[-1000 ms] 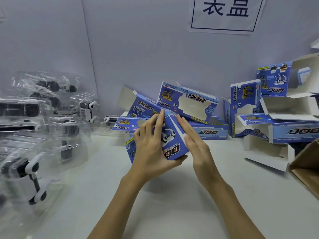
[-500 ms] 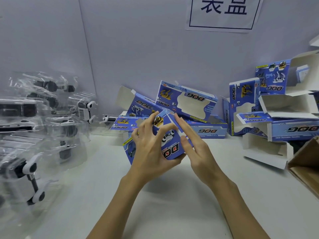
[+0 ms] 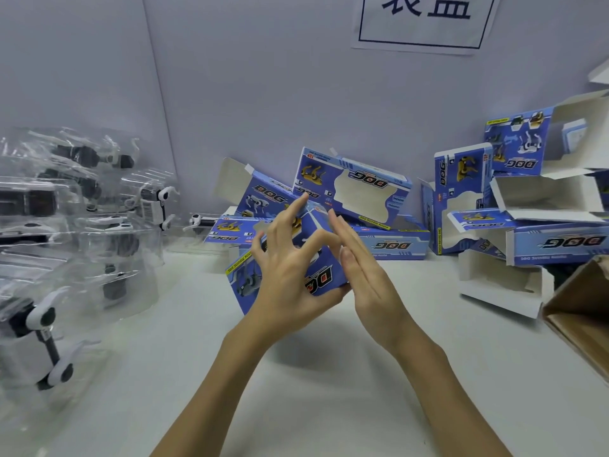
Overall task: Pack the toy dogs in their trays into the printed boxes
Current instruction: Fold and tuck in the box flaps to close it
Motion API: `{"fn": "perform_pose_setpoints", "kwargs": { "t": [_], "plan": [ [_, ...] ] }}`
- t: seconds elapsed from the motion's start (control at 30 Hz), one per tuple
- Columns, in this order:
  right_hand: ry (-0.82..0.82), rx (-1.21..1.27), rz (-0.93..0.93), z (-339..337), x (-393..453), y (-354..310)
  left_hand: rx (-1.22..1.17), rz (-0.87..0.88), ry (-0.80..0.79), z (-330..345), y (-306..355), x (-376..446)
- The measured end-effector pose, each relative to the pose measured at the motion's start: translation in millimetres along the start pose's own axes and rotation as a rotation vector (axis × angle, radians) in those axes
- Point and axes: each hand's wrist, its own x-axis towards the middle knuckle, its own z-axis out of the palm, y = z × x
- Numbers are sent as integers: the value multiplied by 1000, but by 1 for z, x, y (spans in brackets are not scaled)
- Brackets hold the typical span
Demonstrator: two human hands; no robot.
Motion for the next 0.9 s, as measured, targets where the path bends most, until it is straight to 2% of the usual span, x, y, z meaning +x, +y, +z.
{"fn": "perform_pose_setpoints", "kwargs": {
  "t": [0.13, 0.23, 0.37, 0.43, 0.67, 0.9],
  "plan": [
    [5, -272, -90, -2, -3, 3, -32, 12, 51, 3, -1, -4],
    [116, -239, -153, 6, -4, 7, -50, 5, 98, 2, -7, -4],
    [332, -258, -248, 23, -7, 13, 81, -2, 65, 0, -17, -5],
    [378, -228, -265, 25, -8, 15, 112, 10, 66, 2, -19, -7],
    [302, -244, -257, 24, -3, 13, 118, -9, 119, 2, -20, -4],
    [382, -260, -260, 26, -8, 16, 188, -43, 137, 5, -24, -4]
  ]
}}
